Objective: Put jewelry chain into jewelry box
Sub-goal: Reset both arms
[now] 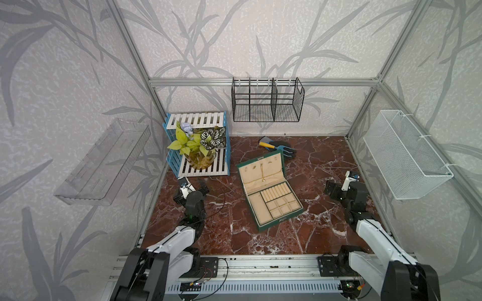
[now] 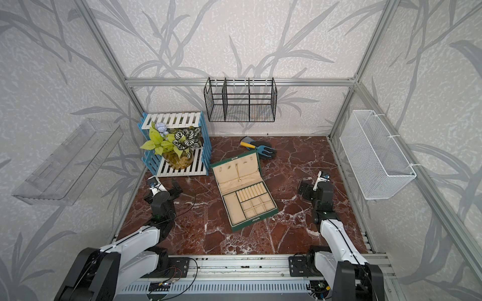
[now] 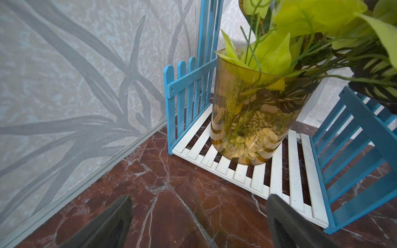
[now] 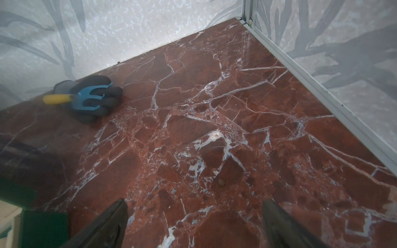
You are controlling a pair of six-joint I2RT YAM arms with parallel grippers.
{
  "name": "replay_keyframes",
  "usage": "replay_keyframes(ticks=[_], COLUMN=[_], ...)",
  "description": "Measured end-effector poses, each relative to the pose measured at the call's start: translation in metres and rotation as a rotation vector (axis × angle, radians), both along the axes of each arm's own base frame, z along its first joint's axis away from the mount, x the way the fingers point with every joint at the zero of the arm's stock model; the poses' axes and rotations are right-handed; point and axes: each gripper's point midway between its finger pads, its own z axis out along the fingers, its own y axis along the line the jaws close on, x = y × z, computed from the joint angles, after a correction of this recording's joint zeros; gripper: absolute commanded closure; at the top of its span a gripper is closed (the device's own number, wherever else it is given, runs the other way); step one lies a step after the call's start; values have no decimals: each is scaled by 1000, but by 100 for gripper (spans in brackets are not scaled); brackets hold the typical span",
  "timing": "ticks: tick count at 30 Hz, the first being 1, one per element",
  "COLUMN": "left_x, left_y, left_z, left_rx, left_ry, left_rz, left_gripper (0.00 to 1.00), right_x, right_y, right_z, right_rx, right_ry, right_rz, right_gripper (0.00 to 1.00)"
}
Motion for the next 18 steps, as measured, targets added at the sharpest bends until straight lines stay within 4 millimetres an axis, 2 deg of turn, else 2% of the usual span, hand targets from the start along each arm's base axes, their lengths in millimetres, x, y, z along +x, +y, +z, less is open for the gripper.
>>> replay_keyframes(ticks=[3, 7, 9, 13, 16, 18], left_x=[8, 28, 40, 62, 64, 64], left_y=[-6, -33, -40, -34, -32, -34], left_z=[-17, -30, -33, -11, -9, -10], left_rx=[57, 121, 128, 121, 117, 115], left_ry=[30, 55, 72, 13, 8, 11], left_rz=[-79, -260, -301, -308, -311, -320], left_gripper=[0, 0, 0, 0, 0, 0], right_x=[11, 26, 34, 54, 61, 61], right_y=[4, 14, 18, 23, 27, 29], right_z=[-12, -25, -27, -34, -44, -44], right_rx=[-22, -35, -54, -78, -93, -98], right_ry=[-1, -1, -24, -49, -42, -40], right_rz=[44, 128, 166, 216, 235, 243], right_gripper=[1, 1, 1, 1, 1, 1])
